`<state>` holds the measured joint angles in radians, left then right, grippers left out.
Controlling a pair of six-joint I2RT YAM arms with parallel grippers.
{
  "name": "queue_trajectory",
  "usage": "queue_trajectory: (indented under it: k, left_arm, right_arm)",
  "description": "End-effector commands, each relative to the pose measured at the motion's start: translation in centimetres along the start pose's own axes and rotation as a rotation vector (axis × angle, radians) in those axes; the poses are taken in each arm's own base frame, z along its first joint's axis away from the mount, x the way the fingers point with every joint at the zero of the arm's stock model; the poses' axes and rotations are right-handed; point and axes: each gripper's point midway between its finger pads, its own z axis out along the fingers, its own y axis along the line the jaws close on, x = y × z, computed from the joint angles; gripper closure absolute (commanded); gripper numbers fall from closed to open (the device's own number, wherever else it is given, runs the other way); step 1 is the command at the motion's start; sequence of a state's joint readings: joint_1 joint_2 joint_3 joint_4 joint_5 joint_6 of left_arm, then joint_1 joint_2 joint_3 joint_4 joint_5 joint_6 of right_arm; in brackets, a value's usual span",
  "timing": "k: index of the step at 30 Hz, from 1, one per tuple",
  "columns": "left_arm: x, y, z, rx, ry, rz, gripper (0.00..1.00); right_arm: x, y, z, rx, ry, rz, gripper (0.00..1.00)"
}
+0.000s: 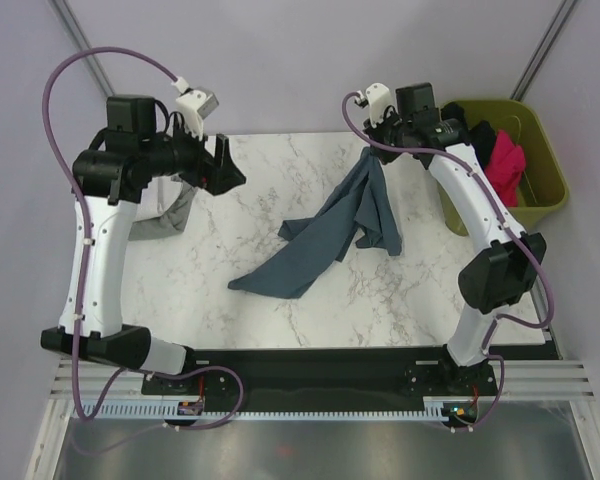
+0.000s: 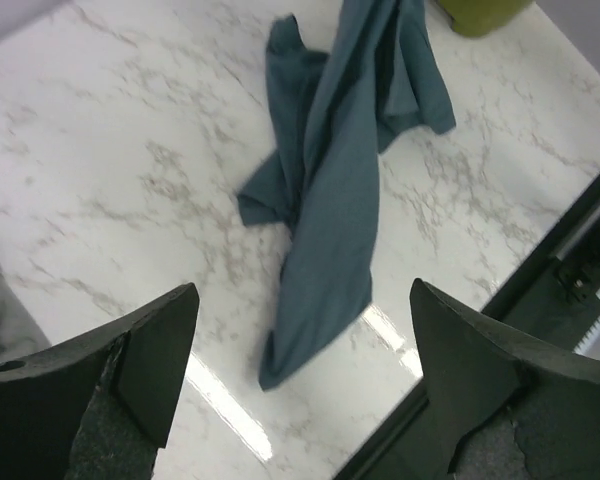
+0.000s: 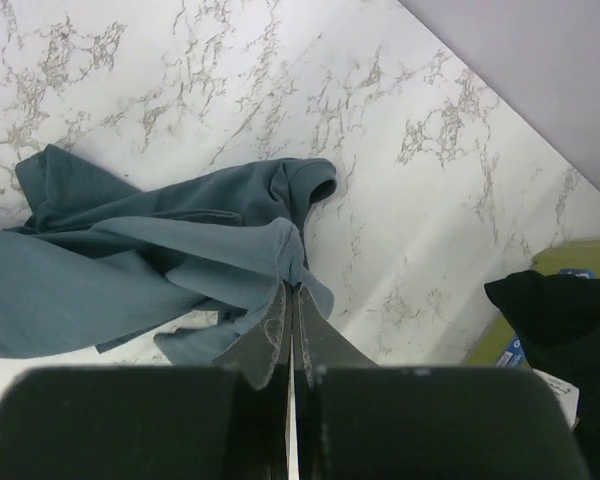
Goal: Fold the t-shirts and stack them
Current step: Flatten the tshirt out
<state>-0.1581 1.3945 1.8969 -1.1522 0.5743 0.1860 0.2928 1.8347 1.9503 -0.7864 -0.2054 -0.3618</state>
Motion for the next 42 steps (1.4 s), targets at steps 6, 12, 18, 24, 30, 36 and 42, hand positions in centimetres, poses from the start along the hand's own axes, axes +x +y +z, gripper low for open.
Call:
queue_trajectory:
  k: [6, 12, 18, 24, 30, 36, 42]
  left_arm:
    - [-0.4, 8.9, 16.2, 0.106, 0.114, -0.161, 0.18]
    - [5.8, 9.7, 26.1, 0.265, 0.266, -0.262, 0.18]
    - [9.2, 9.8, 30.0, 0.327, 0.32, -0.319, 0.18]
    - [11.0, 7.1, 32.8, 0.402, 0.36, -0.347, 0.18]
    - [13.2, 4.4, 36.3, 0.474, 0.397, -0.374, 0.19]
    - [14.5, 3.9, 37.8, 0.484, 0.408, -0.376, 0.22]
    - [15.4, 3.4, 38.5, 0.493, 0.43, -0.41, 0.4]
  right_arm:
    - [2.8, 2.8, -3.9, -0.057, 0.027, 0.02, 1.0]
    - [7.5, 4.5, -5.0, -0.083, 0.129, 0.029, 1.0]
    - [11.2, 5.0, -4.6, -0.084, 0.232, 0.03, 1.0]
    - [12.9, 4.9, -3.5, -0.087, 0.287, 0.018, 1.0]
    - [12.9, 4.4, -2.7, -0.072, 0.302, 0.013, 1.0]
    - [11.9, 3.3, -3.1, -0.031, 0.289, -0.012, 1.0]
    - [12.3, 3.5, -2.9, -0.038, 0.301, -0.011, 1.0]
